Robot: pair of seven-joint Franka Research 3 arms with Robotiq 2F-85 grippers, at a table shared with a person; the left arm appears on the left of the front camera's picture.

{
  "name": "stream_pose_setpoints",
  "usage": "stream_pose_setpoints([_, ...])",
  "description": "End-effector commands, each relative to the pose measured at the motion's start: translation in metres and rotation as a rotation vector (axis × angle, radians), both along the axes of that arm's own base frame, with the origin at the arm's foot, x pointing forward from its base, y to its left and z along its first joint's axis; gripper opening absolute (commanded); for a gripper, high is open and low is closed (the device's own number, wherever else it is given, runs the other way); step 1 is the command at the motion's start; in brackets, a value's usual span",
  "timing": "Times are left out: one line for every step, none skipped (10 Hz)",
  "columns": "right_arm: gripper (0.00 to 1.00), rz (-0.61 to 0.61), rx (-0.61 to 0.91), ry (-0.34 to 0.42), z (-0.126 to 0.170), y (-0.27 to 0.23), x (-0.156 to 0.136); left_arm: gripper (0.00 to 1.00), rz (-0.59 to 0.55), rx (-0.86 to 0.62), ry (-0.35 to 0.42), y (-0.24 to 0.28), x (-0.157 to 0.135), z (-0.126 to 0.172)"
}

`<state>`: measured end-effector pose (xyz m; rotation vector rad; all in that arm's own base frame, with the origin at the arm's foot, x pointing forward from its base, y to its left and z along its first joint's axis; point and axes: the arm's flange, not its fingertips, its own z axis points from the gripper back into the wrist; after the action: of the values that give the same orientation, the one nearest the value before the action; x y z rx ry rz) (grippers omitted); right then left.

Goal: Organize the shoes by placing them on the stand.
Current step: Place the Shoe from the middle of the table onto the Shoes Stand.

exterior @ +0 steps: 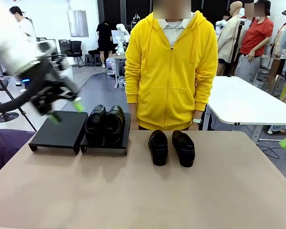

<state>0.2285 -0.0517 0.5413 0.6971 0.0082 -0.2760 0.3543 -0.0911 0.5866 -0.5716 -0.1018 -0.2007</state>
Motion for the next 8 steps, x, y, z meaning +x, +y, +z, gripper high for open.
stream_pose_setpoints([1.0, -0.002, 0.013, 0.0, 0.003, 0.001, 0.0, 1.0, 0.031, -0.093, -0.06, 0.044, -0.062, -0.034])
stream_pose_setpoints([1.0, -0.002, 0.013, 0.0, 0.003, 0.001, 0.0, 1.0, 0.076, -0.162, -0.073, 0.075, -0.086, -0.056])
stream_pose_setpoints([1.0, -0.002, 0.013, 0.0, 0.003, 0.001, 0.0, 1.0, 0.124, -0.225, -0.063, 0.101, -0.097, -0.075])
stream_pose_setpoints([1.0, -0.002, 0.013, 0.0, 0.003, 0.001, 0.0, 1.0, 0.139, -0.225, -0.045, 0.114, -0.092, -0.085])
stream_pose_setpoints([1.0, -0.002, 0.013, 0.0, 0.003, 0.001, 0.0, 1.0, 0.094, -0.139, -0.039, 0.082, -0.087, -0.062])
stream_pose_setpoints([1.0, -0.002, 0.013, 0.0, 0.003, 0.001, 0.0, 1.0, 0.094, -0.139, -0.039, 0.082, -0.087, -0.062])
stream_pose_setpoints([1.0, -0.002, 0.013, 0.0, 0.003, 0.001, 0.0, 1.0, 0.094, -0.139, -0.039, 0.082, -0.087, -0.062])
stream_pose_setpoints([1.0, -0.002, 0.013, 0.0, 0.003, 0.001, 0.0, 1.0, 0.094, -0.139, -0.039, 0.082, -0.087, -0.062])
